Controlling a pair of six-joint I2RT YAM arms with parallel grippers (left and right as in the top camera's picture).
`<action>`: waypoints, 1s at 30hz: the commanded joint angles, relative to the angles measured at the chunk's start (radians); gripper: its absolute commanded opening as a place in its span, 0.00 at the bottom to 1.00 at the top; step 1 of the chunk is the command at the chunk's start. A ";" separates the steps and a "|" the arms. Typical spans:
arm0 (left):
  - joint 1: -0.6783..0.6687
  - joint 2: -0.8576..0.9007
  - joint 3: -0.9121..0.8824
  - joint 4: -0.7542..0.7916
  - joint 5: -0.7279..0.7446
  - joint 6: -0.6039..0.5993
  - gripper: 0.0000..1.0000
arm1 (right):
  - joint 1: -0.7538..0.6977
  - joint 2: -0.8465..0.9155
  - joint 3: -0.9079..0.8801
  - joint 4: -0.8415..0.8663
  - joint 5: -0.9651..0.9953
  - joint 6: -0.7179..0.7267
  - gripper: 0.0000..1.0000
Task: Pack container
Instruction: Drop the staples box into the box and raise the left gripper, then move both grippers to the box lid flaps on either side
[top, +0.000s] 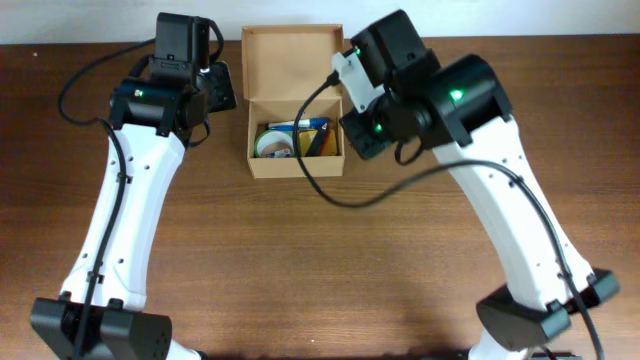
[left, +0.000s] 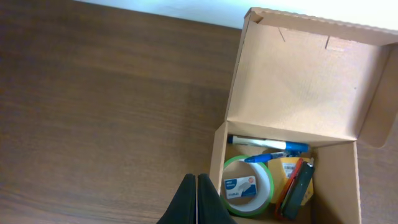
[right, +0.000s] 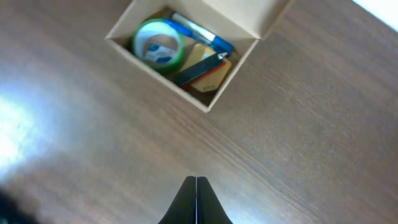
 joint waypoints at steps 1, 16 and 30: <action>0.008 0.003 0.011 0.027 -0.005 0.015 0.02 | -0.053 0.035 0.006 0.040 0.004 0.043 0.04; 0.122 0.287 0.015 0.288 0.297 -0.050 0.02 | -0.285 0.235 0.006 0.286 -0.268 0.047 0.03; 0.178 0.484 0.048 0.545 0.386 -0.175 0.02 | -0.304 0.434 0.006 0.618 -0.352 0.178 0.04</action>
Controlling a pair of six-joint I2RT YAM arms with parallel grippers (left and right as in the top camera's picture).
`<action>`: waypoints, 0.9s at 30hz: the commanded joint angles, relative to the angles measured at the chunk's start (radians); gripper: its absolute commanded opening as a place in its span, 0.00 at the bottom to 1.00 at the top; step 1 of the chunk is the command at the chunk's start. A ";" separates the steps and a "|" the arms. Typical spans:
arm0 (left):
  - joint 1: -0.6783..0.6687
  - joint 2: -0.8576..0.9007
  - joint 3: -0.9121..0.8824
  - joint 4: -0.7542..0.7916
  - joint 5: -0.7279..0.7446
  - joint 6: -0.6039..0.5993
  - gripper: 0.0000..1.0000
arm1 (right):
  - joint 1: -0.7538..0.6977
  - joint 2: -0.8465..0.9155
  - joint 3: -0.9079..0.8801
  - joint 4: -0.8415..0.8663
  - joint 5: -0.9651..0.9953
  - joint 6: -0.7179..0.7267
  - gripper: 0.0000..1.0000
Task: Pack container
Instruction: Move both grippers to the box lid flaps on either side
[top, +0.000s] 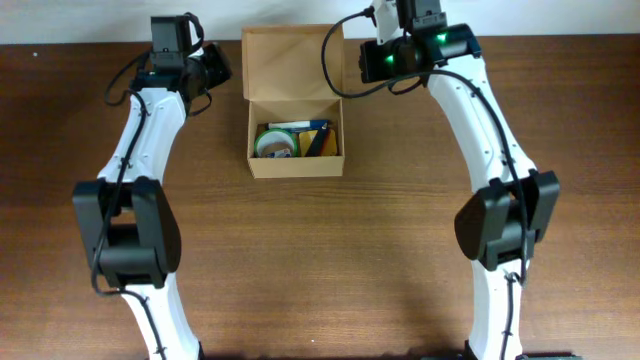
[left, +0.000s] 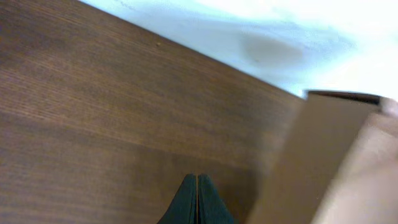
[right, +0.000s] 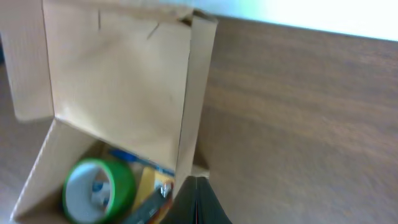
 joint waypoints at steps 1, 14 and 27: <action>0.012 0.051 0.031 0.032 0.026 -0.050 0.02 | -0.019 0.044 0.006 0.045 -0.050 0.059 0.03; 0.015 0.193 0.031 0.219 0.113 -0.185 0.02 | -0.049 0.175 0.006 0.214 -0.103 0.176 0.03; -0.006 0.222 0.031 0.285 0.218 -0.214 0.02 | -0.045 0.279 0.006 0.344 -0.278 0.276 0.04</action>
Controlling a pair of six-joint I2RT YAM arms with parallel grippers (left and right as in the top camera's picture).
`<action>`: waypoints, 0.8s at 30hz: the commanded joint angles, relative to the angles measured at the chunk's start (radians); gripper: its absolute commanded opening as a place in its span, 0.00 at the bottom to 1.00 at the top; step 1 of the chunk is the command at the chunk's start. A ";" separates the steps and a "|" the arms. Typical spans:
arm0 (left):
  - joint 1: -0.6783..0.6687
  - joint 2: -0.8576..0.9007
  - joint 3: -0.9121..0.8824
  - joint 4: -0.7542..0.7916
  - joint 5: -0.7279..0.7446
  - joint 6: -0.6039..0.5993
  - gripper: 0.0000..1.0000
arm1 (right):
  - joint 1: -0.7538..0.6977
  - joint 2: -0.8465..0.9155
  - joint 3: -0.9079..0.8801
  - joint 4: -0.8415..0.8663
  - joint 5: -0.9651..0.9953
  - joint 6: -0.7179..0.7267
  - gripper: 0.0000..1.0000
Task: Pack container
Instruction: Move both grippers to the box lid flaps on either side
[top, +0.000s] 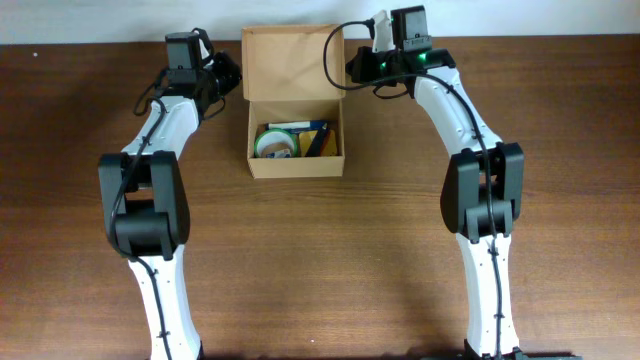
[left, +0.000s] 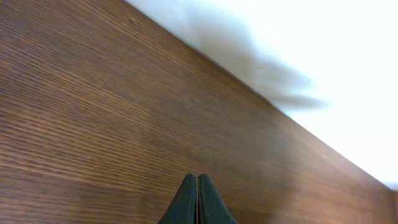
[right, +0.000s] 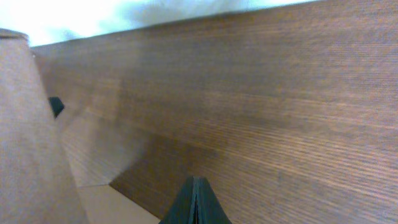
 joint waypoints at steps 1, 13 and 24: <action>-0.014 0.010 0.023 0.003 0.056 -0.008 0.02 | 0.000 0.019 0.006 0.015 -0.069 0.027 0.04; -0.021 0.008 0.026 0.063 0.232 0.036 0.02 | -0.014 0.018 0.006 0.059 -0.328 0.018 0.04; 0.014 -0.038 0.064 0.063 0.334 0.055 0.02 | -0.061 -0.005 0.007 0.058 -0.598 -0.034 0.04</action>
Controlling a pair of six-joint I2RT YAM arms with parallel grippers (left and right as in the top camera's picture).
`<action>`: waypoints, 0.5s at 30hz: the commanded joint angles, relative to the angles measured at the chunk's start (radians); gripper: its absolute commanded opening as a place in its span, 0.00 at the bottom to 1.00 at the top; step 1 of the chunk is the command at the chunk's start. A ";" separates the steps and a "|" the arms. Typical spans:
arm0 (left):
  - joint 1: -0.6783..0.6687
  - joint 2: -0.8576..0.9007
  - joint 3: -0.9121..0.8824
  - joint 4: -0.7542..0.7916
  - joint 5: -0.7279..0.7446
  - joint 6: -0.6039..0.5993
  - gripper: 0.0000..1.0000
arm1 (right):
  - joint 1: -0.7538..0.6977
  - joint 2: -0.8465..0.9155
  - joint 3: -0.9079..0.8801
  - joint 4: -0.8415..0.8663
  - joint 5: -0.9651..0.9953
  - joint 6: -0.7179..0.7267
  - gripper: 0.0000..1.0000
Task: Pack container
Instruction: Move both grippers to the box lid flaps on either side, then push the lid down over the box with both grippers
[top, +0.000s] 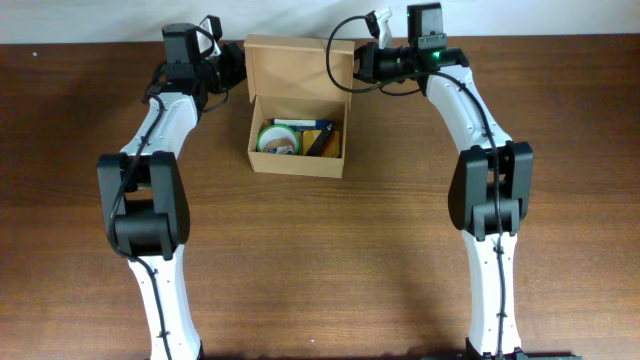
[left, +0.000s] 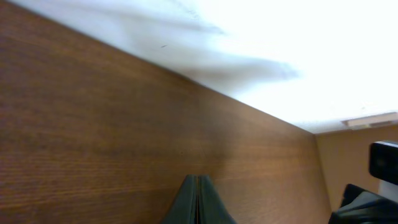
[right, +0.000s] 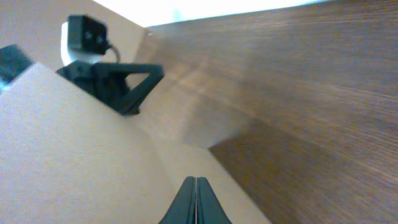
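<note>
The cardboard box (top: 297, 165) stands at the back middle of the table, its lid (top: 298, 65) hinged back and tilted up. Inside lie a green tape roll (top: 275, 138), a blue pen (top: 300, 126) and other small items. My left gripper (top: 232, 68) is shut and empty beside the lid's left edge; its wrist view shows the shut tips (left: 196, 182) over bare wood, with the lid's edge (left: 326, 168) at the right. My right gripper (top: 358, 62) is shut and empty at the lid's right edge, its tips (right: 196, 183) against the lid's cardboard (right: 74, 155).
The table's back edge and a white wall (left: 280, 50) lie just behind both grippers. The left arm's wrist (right: 109, 68) shows across the lid in the right wrist view. Brown tabletop (top: 320, 260) spreads in front of the box.
Both shut grippers have closed in on the lid's back corners. The lid looks shorter from above, tilted up from lying flat, and the box has skewed slightly.
Both shut grippers hovered high beside the open, filled box. Then they were lower, at the back of the table either side of the flat lid. They then sat near its back corners, and now they touch the lid, which stands tilted up.
</note>
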 joint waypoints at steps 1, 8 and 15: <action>0.011 -0.048 0.024 0.003 0.051 0.045 0.02 | -0.009 -0.013 0.007 0.003 -0.130 -0.029 0.04; 0.011 -0.129 0.024 -0.002 0.055 0.100 0.02 | -0.006 -0.019 0.007 -0.032 -0.209 -0.033 0.04; 0.013 -0.200 0.024 -0.013 0.055 0.151 0.02 | -0.006 -0.020 0.007 -0.220 -0.201 -0.164 0.04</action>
